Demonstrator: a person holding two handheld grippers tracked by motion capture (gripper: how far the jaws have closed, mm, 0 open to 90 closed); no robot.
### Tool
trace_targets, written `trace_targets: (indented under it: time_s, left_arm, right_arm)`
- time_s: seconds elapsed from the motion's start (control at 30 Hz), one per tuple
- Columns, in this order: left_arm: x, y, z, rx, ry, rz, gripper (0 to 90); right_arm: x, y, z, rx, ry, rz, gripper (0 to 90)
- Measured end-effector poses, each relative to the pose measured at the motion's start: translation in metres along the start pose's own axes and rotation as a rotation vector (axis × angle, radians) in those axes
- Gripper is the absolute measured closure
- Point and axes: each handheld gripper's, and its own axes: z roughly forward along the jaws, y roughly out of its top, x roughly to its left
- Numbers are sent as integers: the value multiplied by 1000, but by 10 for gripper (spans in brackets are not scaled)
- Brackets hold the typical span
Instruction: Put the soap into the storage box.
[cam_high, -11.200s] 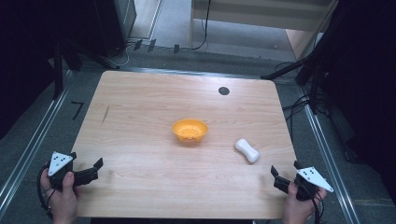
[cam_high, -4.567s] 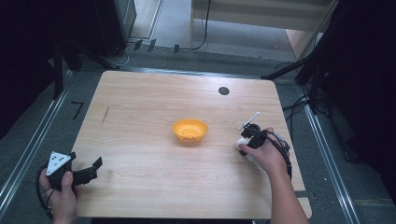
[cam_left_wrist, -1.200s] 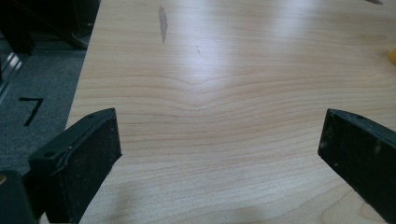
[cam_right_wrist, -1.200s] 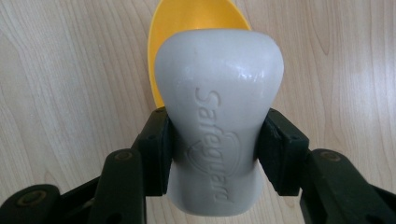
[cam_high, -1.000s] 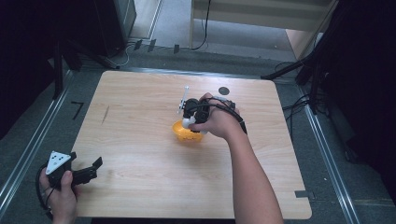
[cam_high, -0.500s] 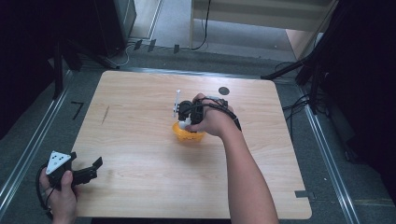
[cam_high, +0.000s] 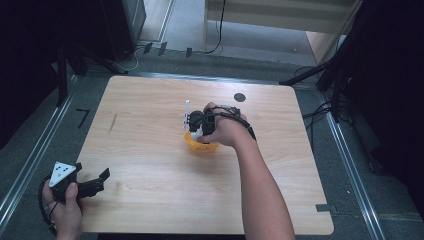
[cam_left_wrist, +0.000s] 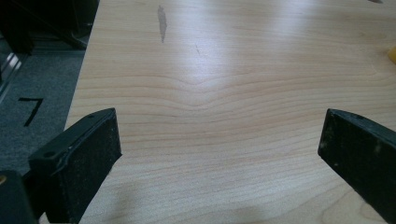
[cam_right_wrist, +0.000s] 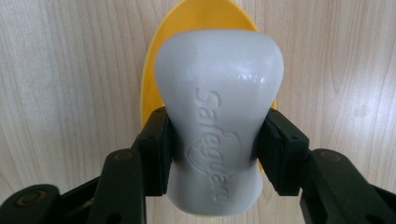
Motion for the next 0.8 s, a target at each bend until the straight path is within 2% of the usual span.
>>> trace_targets:
  time_s: [0.13,0.47,0.7,0.8]
  left_arm:
    - [0,0,0,0,0,-1,0]
    - [0,0,0,-1,0,0,0]
    - [0,0,0,0,0,3,0]
    - [0,0,0,0,-1,3,0]
  right_arm:
    - [0,1,3,15,2,9,514]
    - [-2,1,10,30,-1,-3,513]
    - [-4,0,16,29,10,-12,513]
    - [-3,0,18,36,31,-5,510]
